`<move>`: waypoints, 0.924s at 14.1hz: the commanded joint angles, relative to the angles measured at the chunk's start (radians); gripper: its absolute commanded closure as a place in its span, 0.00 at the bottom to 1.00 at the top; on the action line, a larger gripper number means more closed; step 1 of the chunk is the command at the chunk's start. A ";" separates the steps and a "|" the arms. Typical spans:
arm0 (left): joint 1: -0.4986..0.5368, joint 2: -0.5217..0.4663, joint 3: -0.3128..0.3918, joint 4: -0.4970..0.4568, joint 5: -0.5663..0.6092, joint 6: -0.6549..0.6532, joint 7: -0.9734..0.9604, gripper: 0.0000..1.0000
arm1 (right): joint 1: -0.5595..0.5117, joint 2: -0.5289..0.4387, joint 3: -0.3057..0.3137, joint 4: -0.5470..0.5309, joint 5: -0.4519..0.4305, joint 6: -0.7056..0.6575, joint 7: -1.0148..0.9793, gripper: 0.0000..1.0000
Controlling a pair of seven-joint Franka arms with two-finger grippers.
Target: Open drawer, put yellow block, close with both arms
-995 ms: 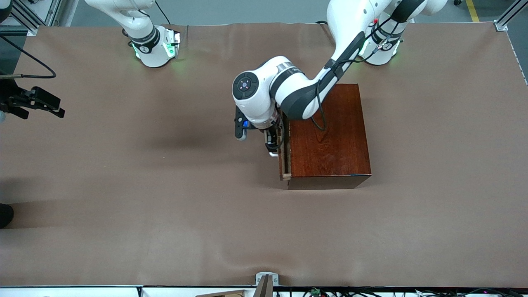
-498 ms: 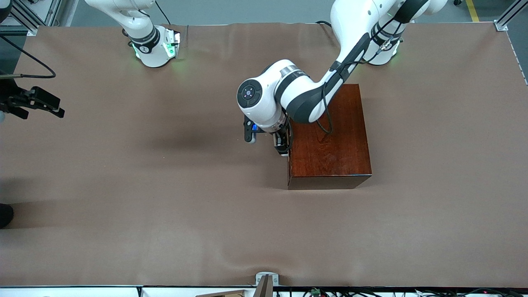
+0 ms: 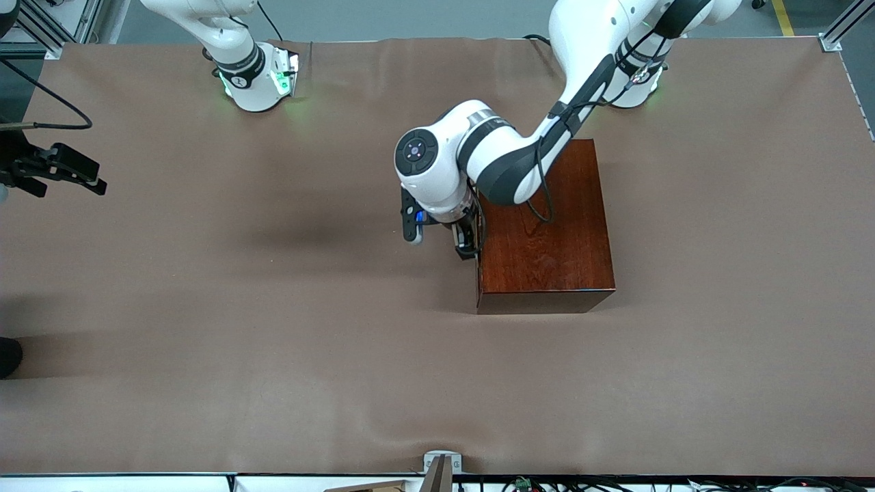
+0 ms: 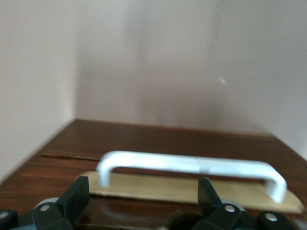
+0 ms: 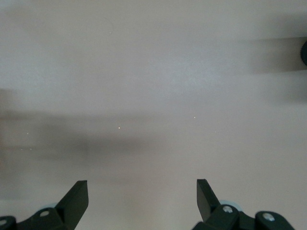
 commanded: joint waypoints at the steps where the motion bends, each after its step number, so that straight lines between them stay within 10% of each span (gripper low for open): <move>1: 0.014 -0.026 -0.008 -0.007 0.008 0.115 -0.120 0.00 | -0.022 0.003 0.016 0.015 0.007 -0.011 0.004 0.00; 13: 0.493 -0.446 0.001 -0.023 -0.158 -0.122 -0.306 0.00 | -0.022 0.003 0.016 0.018 0.007 -0.010 0.002 0.00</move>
